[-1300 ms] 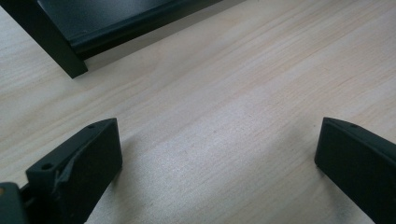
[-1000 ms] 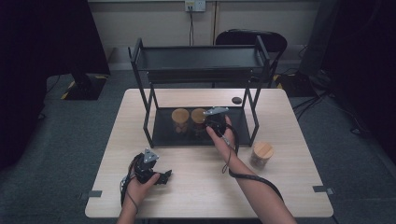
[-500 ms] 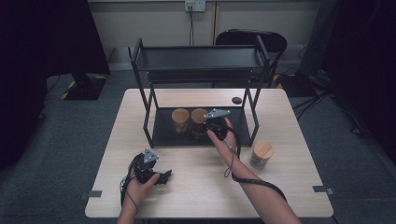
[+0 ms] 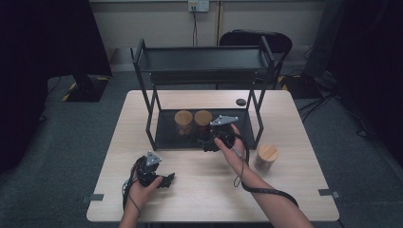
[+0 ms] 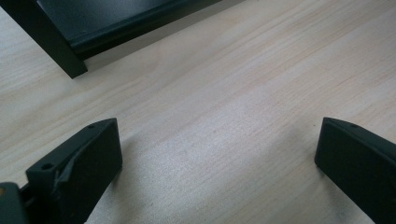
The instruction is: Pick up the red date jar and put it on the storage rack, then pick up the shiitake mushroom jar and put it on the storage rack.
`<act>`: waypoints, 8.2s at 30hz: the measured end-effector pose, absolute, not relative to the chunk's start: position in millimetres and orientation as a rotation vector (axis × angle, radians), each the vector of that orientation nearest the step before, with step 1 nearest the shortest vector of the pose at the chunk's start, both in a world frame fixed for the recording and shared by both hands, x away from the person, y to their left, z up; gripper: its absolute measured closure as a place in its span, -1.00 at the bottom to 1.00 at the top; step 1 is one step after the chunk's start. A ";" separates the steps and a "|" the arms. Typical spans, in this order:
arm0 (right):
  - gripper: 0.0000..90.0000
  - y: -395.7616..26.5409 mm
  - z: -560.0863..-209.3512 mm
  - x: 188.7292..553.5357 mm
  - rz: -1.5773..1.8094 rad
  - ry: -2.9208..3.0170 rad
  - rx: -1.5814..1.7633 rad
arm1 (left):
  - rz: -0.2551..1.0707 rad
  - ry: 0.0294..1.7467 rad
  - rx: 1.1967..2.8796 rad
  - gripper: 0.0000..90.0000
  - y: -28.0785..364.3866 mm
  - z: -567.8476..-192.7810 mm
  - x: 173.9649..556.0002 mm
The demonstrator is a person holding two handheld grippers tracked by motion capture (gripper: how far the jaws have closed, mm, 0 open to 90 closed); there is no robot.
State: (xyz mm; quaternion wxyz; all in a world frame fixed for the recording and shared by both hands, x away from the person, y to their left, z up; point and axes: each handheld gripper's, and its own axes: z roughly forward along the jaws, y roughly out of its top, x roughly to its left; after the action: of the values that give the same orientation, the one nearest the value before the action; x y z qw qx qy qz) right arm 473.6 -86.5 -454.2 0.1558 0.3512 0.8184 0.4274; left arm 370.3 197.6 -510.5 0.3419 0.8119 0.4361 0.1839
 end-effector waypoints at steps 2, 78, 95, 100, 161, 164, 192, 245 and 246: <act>-0.93 -89.7 -453.0 470.5 1.228 2.344 0.999 | 0.478 1.134 2.111 -0.99 197.6 -510.5 370.3; -0.92 -169.3 -476.7 386.7 1.266 2.449 0.940 | 0.478 1.134 2.111 -0.99 197.6 -510.5 370.3; -0.90 -183.1 -483.0 369.7 1.280 2.498 0.875 | 0.478 1.134 2.111 -0.99 197.6 -510.5 370.3; -0.91 -187.3 -484.5 365.6 1.305 2.533 0.854 | 0.478 1.133 2.111 -0.99 197.6 -510.5 370.3; -0.91 -263.6 -491.0 334.3 1.268 2.568 0.841 | 0.478 1.133 2.111 -0.99 197.7 -510.5 370.3; -0.91 -267.8 -489.7 333.5 1.253 2.560 0.843 | 0.478 1.133 2.111 -0.99 197.7 -510.5 370.3; -0.91 -295.8 -488.9 331.9 1.126 2.478 0.933 | 0.478 1.133 2.112 -0.99 197.7 -510.5 370.3; -0.95 -304.0 -487.4 351.6 1.091 2.325 1.113 | 0.478 1.133 2.111 -0.99 197.7 -510.5 370.3; -0.95 -303.7 -487.6 352.1 1.091 2.325 1.110 | 0.478 1.133 2.111 -0.99 197.7 -510.5 370.3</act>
State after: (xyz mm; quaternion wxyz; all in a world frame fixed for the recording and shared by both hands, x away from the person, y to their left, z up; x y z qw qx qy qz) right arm 352.1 -303.7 -487.6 0.1709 0.3910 0.8188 0.3840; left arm 370.3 197.7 -510.5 0.3420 0.8120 0.4358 0.1837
